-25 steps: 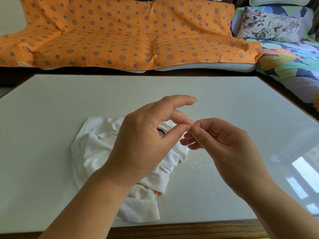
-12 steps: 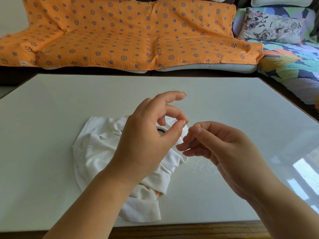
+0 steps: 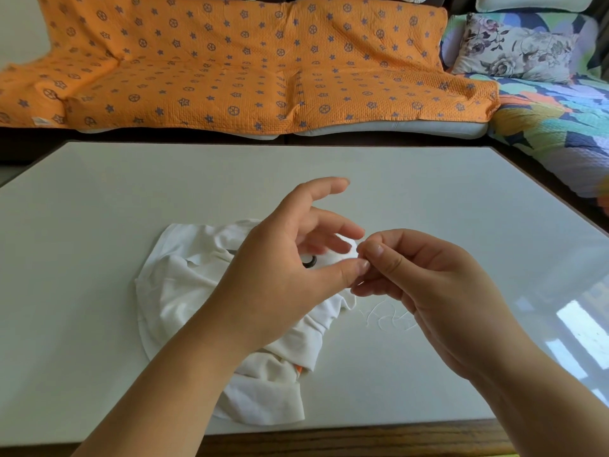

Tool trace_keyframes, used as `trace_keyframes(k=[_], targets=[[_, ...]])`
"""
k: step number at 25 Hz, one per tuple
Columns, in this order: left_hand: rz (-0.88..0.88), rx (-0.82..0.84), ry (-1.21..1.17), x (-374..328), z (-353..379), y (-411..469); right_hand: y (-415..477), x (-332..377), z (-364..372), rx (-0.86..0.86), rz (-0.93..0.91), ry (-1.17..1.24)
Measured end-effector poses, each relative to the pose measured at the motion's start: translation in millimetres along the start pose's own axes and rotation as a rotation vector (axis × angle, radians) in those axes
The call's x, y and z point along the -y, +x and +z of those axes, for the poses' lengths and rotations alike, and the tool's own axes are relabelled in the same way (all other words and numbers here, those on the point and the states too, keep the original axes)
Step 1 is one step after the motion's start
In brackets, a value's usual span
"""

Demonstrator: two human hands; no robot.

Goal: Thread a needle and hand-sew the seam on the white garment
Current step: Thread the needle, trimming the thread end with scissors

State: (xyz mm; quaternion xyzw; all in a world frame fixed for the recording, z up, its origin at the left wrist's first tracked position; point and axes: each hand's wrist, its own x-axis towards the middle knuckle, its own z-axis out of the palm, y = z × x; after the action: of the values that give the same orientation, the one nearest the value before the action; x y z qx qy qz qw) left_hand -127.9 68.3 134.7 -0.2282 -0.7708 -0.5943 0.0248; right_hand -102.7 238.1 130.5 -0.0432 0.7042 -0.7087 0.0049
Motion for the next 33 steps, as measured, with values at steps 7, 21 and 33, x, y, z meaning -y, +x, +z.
trace_keyframes(k=[7, 21, 33], targets=[[-0.131, -0.016, -0.216, 1.5, 10.8, 1.2, 1.0, -0.9, 0.3, -0.125, -0.064, -0.039], [-0.16, -0.031, -0.296, -1.9, 6.1, 1.3, 0.2, 1.7, -0.1, -0.073, -0.069, 0.168], [-0.165, -0.036, -0.302, -2.9, 6.3, 1.1, 0.0, 2.6, 0.7, -0.093, -0.084, 0.133]])
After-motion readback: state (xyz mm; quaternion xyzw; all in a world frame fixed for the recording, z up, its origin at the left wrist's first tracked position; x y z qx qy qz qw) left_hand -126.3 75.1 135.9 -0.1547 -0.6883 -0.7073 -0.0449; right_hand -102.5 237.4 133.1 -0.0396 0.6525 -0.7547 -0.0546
